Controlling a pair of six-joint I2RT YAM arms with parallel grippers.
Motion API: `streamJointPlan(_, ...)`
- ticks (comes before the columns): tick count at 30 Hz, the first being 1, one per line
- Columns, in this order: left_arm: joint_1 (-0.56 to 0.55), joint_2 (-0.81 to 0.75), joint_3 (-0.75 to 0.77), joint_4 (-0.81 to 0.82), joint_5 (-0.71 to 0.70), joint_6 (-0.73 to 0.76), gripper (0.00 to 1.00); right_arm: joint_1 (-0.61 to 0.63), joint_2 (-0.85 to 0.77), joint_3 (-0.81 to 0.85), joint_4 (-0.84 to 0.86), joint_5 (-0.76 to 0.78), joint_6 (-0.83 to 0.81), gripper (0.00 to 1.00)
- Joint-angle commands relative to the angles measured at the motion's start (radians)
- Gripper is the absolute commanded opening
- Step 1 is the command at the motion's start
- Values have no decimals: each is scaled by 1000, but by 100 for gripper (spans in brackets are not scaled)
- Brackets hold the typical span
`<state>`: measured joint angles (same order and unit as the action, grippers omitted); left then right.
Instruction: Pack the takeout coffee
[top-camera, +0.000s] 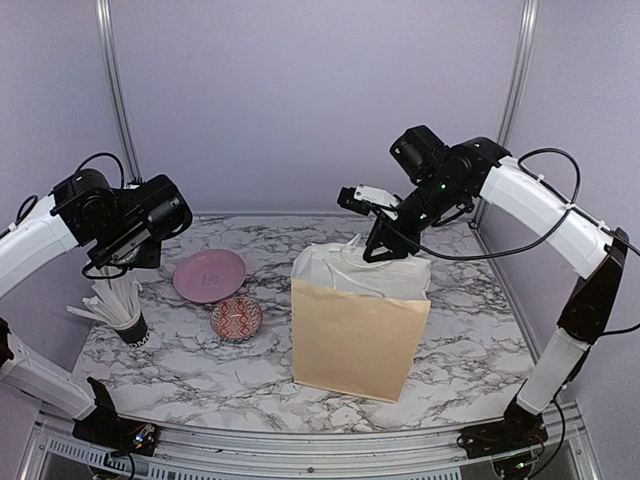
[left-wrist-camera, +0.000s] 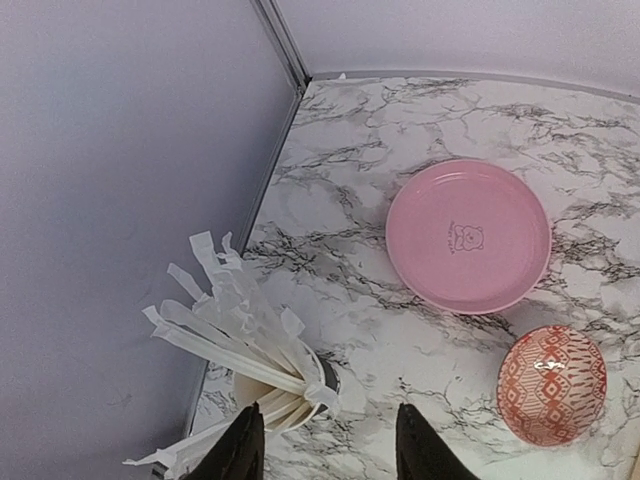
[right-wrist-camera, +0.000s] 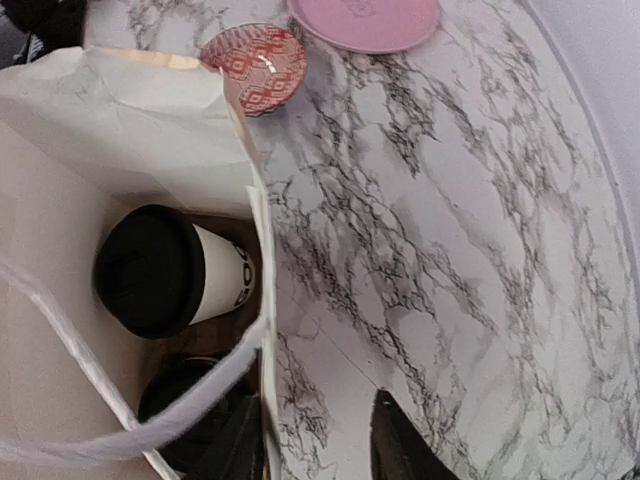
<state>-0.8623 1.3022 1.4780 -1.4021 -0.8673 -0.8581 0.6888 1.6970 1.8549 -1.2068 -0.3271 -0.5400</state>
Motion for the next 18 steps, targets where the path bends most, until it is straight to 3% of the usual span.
streamJointPlan(1, 65, 28, -23, -1, 0, 34, 40, -7, -29, 55, -5, -47, -7, 42)
streamJointPlan(8, 133, 58, -64, 29, 21, 62, 40, -19, -122, 67, -9, -104, -18, 62)
streamJointPlan(18, 213, 85, -137, 155, 86, 150, 27, -63, -177, 55, -5, -118, -21, 64)
